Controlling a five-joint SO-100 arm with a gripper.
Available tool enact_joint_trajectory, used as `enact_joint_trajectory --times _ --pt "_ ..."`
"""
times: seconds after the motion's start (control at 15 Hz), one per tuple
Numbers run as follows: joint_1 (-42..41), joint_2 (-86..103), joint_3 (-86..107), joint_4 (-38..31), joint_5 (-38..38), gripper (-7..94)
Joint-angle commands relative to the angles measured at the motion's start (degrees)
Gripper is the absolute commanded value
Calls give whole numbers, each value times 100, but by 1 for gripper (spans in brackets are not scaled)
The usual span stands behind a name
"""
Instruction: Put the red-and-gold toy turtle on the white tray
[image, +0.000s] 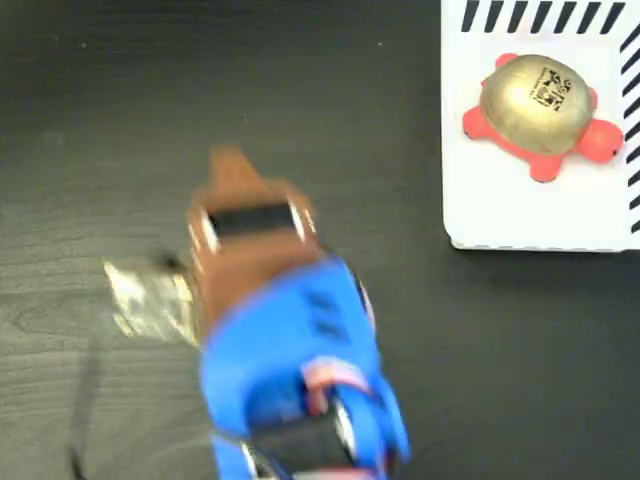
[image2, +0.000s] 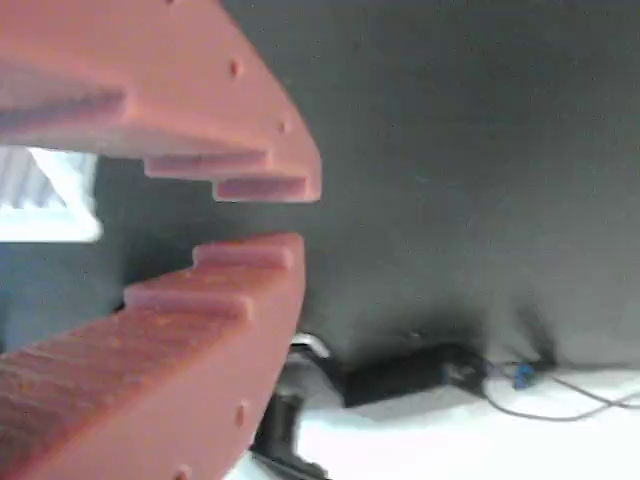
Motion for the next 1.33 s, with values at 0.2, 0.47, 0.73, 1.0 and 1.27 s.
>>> enact_joint_trajectory --times 0.2,0.47,0.73,1.0,1.27 --pt "255 1898 1547 826 -211 0" --pt "193 2575 1854 1881 -237 0" --pt "299 2997 2092 2479 -185 0" --pt "334 3015 2092 2479 -149 0" --pt "334 3015 2092 2479 -158 0"
